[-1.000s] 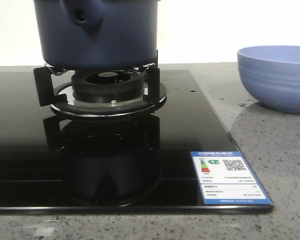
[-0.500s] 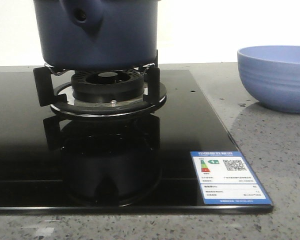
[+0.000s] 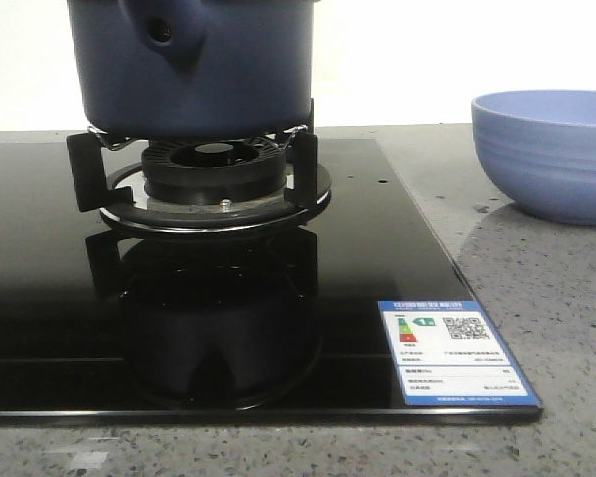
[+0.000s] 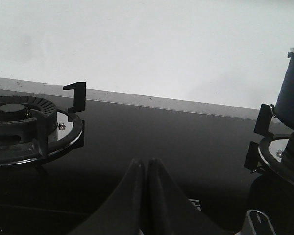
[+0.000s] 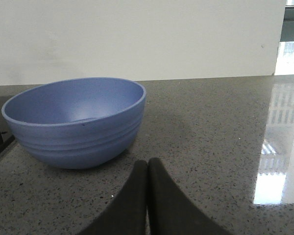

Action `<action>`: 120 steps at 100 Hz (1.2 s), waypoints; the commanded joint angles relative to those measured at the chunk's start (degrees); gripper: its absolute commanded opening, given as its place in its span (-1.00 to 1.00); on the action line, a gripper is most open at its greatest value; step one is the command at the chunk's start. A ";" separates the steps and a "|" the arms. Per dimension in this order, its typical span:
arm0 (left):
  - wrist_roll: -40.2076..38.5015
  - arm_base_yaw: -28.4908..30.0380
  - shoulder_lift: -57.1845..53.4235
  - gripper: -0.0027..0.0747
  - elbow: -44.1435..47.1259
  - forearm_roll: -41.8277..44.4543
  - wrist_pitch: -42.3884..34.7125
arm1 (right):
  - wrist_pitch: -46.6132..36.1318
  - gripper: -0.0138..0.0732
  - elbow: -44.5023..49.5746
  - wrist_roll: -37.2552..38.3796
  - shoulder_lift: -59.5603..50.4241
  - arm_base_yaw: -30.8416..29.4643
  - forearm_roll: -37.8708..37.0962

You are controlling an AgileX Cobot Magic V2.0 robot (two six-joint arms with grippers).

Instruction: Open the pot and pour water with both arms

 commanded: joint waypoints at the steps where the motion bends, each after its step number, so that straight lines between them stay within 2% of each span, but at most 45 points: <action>1: 0.01 -0.43 -0.70 -0.98 1.90 -0.49 -4.62 | -5.29 -0.84 1.49 -0.24 -0.66 0.06 0.00; 18: -0.29 -0.43 -0.70 -0.98 1.90 -1.04 -4.62 | -5.40 -0.84 1.49 -0.24 -0.66 0.06 0.00; 42: -0.29 -0.43 -0.70 -0.98 1.90 -12.46 -4.75 | -6.78 -0.84 1.49 -0.24 -0.66 0.06 2.18; 56: -0.29 -0.43 -0.70 -0.98 1.90 -19.36 -4.84 | -8.50 -0.84 1.49 -0.24 -0.66 0.06 9.72; 73: -0.29 -0.43 -0.70 -0.98 1.80 -31.58 -4.84 | -8.94 -0.84 1.42 -0.24 -0.66 0.06 24.35; 80: -0.29 -0.43 -0.70 -0.98 1.24 -36.58 -4.51 | -8.61 -0.84 0.78 -0.24 -0.66 0.06 27.08; 89: -0.29 -0.43 -0.70 -0.98 -0.88 -37.95 -2.08 | -5.51 -0.84 -1.85 -0.24 -0.66 0.06 27.09; 99: 0.53 -0.43 -0.70 -0.98 -5.75 -34.67 4.44 | 1.58 -0.80 -7.02 -0.34 -0.41 0.06 24.81; 120: 13.30 -0.43 4.74 -0.98 -20.46 -31.49 18.70 | 20.57 -0.80 -21.55 -0.34 8.65 0.06 13.84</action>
